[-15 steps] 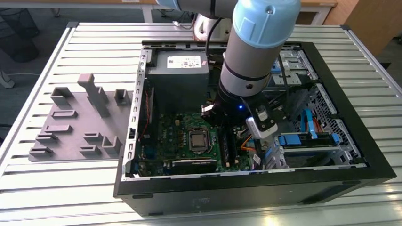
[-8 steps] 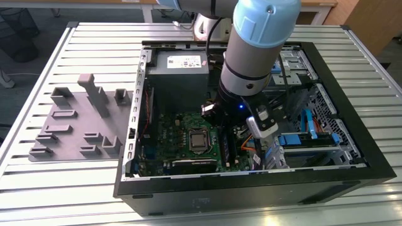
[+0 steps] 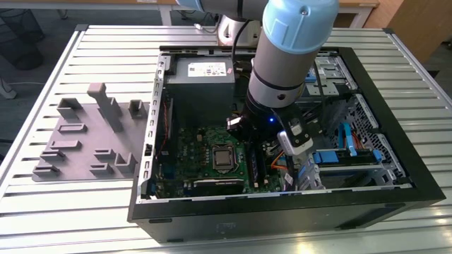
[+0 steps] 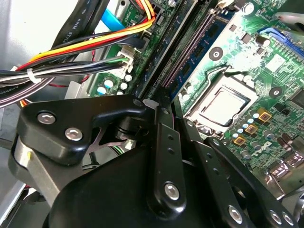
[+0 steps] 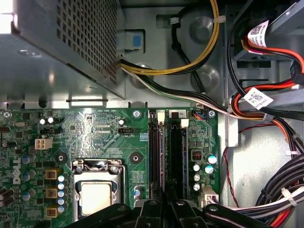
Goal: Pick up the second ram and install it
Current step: 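Press down the second ram until it locks into place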
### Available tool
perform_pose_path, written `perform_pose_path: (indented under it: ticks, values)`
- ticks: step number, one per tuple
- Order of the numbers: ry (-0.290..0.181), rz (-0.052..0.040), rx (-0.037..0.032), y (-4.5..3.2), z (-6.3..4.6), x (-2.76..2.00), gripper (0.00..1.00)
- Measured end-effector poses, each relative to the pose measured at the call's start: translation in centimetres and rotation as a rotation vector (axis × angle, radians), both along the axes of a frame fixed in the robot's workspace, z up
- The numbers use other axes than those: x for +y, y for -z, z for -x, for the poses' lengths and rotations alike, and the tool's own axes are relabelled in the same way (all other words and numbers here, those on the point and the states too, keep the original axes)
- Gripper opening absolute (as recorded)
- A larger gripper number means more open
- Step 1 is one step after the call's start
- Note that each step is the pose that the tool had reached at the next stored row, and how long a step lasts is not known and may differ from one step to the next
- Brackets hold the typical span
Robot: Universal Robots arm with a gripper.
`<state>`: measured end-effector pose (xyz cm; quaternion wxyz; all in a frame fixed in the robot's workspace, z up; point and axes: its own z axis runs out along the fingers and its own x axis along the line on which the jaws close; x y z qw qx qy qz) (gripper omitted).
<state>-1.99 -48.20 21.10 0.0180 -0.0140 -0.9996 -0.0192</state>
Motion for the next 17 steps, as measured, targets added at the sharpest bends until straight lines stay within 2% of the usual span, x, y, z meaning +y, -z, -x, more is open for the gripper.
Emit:
perform_pose_path:
  ticks: [17]
  values:
    - [0.0,0.0,0.0,0.33,0.0,0.0,0.14]
